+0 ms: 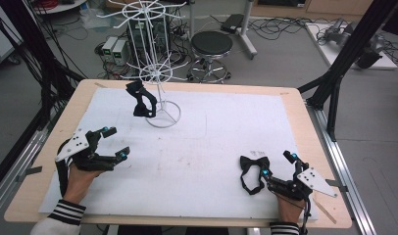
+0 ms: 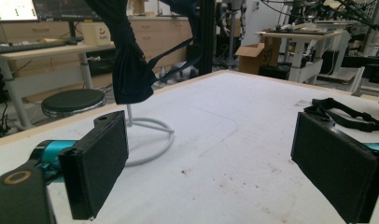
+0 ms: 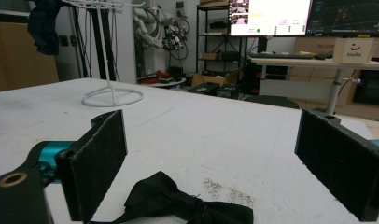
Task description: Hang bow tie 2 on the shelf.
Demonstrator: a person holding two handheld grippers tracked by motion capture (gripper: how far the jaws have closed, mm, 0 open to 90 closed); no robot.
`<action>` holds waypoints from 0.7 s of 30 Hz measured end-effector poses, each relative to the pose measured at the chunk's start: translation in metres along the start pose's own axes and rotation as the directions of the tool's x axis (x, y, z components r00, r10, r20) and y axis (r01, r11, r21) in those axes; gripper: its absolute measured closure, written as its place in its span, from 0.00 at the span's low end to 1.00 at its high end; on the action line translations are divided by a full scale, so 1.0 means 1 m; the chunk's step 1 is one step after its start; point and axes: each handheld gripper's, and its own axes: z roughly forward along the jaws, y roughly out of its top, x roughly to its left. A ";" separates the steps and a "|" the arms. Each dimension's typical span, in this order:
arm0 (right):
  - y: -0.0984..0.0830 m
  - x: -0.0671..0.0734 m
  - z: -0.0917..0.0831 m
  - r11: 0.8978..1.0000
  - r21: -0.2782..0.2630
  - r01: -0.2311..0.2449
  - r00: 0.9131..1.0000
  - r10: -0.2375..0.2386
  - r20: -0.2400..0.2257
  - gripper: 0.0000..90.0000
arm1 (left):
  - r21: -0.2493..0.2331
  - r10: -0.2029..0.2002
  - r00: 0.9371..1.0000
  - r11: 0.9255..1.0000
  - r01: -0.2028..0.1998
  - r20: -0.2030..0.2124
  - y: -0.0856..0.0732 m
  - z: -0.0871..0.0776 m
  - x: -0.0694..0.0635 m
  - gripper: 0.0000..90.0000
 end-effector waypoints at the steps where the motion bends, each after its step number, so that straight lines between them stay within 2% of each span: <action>1: 0.000 0.000 0.000 1.000 0.001 -0.008 1.000 0.008 0.002 0.09 | 0.008 -0.006 1.000 1.000 0.006 -0.002 0.000 0.000 0.000 0.13; 4: 0.001 0.000 0.001 1.000 0.015 -0.009 1.000 0.010 -0.007 0.09 | 0.014 -0.005 1.000 1.000 0.005 -0.003 -0.001 -0.003 0.000 0.13; 8: 0.006 -0.001 0.006 0.996 0.082 0.040 0.998 -0.035 -0.051 0.09 | 0.007 -0.008 1.000 1.000 0.008 -0.004 -0.003 -0.006 0.002 0.13; 11: 0.010 -0.001 0.007 0.994 0.097 0.049 0.997 -0.044 -0.058 0.09 | 0.003 -0.006 1.000 1.000 0.006 -0.001 -0.005 -0.006 0.002 0.13; 14: 0.019 -0.004 0.009 0.991 0.125 0.056 0.996 -0.047 -0.074 0.09 | 0.009 0.003 1.000 1.000 -0.003 0.007 -0.006 -0.006 0.002 0.13; 16: 0.030 -0.009 0.013 0.987 0.145 0.072 0.992 -0.055 -0.114 0.09 | 0.007 0.000 1.000 1.000 0.000 0.011 -0.006 -0.006 0.002 0.13; 17: 0.030 -0.009 0.013 0.987 0.145 0.072 0.992 -0.055 -0.114 0.09 | 0.006 0.000 1.000 1.000 0.000 0.012 -0.006 -0.006 0.002 0.13; 19: 0.038 -0.012 0.015 0.981 0.175 0.080 0.988 -0.056 -0.142 0.09 | 0.004 0.002 1.000 1.000 -0.002 0.013 -0.006 -0.006 0.002 0.13; 20: 0.045 -0.014 0.018 0.973 0.208 0.099 0.984 -0.064 -0.168 0.09 | 0.000 -0.002 1.000 1.000 0.002 0.014 -0.006 -0.006 0.002 0.13; 21: 0.045 -0.014 0.018 0.973 0.208 0.099 0.984 -0.064 -0.168 0.09 | -0.004 -0.003 1.000 1.000 0.003 0.013 -0.006 -0.006 0.002 0.13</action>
